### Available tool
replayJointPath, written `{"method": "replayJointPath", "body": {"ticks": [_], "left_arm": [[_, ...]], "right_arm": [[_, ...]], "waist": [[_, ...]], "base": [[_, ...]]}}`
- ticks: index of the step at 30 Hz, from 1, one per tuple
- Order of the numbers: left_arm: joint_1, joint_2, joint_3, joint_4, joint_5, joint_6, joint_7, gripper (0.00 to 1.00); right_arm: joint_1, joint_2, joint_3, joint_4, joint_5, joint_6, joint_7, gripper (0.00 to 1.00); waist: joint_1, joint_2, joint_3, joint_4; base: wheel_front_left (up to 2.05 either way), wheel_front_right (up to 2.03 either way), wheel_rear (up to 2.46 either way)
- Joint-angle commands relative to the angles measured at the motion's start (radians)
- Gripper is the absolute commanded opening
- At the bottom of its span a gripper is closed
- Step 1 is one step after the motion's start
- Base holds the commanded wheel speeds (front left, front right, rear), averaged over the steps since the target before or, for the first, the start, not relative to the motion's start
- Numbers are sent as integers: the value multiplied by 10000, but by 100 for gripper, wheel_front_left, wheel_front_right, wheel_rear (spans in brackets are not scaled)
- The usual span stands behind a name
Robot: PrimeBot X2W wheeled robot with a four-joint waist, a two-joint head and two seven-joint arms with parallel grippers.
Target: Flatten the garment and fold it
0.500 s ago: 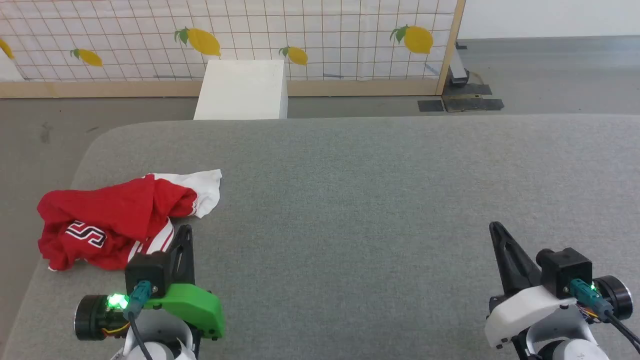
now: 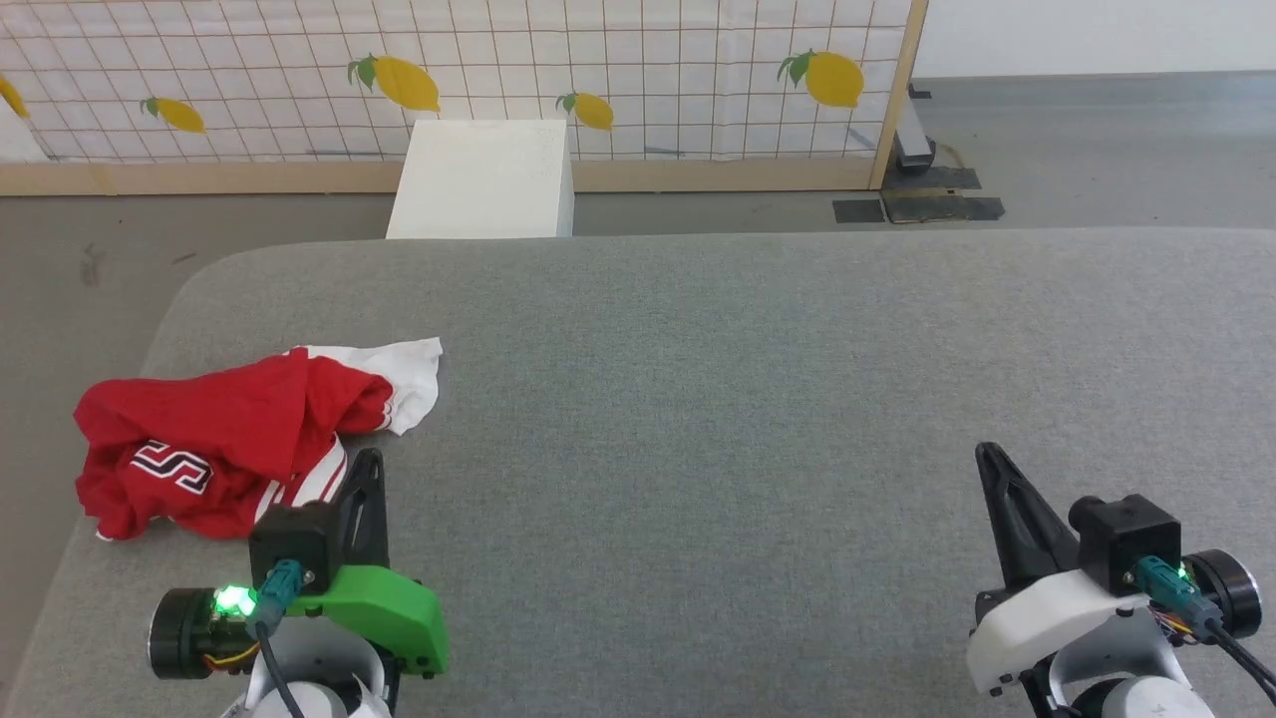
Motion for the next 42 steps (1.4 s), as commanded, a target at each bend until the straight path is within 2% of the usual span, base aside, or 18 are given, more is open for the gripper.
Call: {"method": "replayJointPath", "body": {"ticks": [1, 19, 42], "left_arm": [[-2, 2, -7, 3, -15, -1, -1, 100], [-196, 30, -298, 413, -286, 198, -299, 100], [-349, 209, -570, 901, -717, 591, -776, 100]], "right_arm": [[2, -2, -2, 0, 3, 0, -1, 100], [-13, -1, -108, 123, 104, -2, -223, 100], [-142, 3, -165, 476, 356, -5, -668, 100]], "waist": [[0, 0, 0, 0], [0, 0, -69, 321], [0, 0, -176, 1919]], "base": [[0, 0, 0], [0, 0, 0], [0, 0, 0]]}}
